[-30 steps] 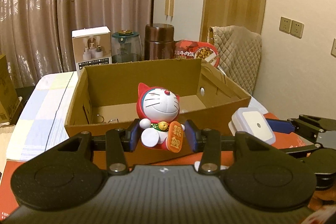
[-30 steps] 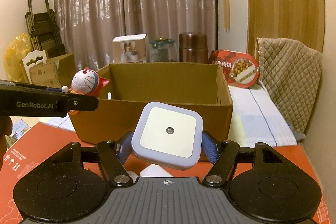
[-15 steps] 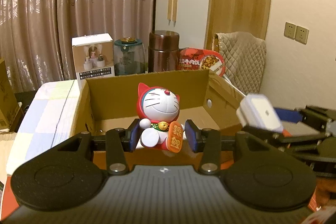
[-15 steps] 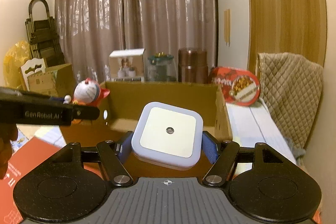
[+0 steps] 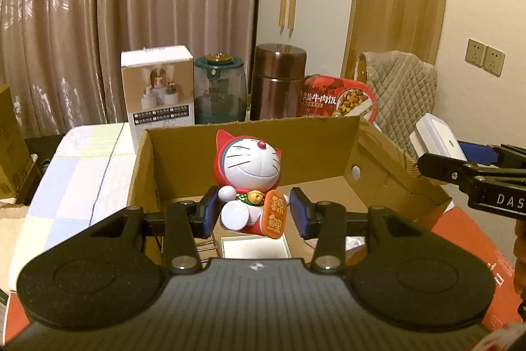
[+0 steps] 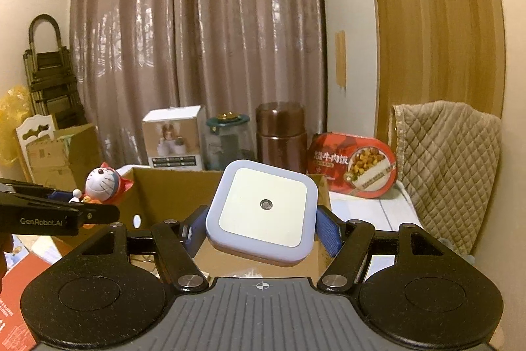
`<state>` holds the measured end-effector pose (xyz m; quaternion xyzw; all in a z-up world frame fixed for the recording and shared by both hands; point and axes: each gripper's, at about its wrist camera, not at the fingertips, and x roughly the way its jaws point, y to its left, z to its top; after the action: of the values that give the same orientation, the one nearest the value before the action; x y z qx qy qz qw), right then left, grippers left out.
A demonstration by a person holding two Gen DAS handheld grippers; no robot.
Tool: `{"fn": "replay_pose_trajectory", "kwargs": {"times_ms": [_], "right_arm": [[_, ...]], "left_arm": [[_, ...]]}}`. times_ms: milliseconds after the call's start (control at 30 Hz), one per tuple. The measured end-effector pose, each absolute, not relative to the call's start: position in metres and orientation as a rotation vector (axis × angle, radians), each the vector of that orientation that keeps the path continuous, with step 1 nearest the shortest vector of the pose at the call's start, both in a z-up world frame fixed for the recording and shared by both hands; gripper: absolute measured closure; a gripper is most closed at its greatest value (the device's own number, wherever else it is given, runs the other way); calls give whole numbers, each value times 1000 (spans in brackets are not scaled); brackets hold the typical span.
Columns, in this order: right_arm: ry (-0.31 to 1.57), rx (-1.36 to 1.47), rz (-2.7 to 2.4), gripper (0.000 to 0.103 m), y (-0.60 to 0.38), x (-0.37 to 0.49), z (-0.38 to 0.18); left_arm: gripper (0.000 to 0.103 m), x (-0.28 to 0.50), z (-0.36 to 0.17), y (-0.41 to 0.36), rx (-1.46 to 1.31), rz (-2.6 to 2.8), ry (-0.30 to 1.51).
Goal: Organize rigid objects
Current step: 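Carry the Doraemon figure and night light with both tools into the cardboard box, then open the left tool releasing the Doraemon while the right tool releases the night light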
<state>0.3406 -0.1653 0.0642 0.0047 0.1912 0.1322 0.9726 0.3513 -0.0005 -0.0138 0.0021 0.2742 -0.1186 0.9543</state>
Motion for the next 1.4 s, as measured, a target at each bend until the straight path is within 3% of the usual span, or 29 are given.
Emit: {"fn": "replay_pose_trajectory", "kwargs": {"times_ms": [1400], "right_arm": [[477, -7, 278, 38, -158, 365, 28]], "left_arm": [[63, 381, -47, 8, -59, -232, 652]]}}
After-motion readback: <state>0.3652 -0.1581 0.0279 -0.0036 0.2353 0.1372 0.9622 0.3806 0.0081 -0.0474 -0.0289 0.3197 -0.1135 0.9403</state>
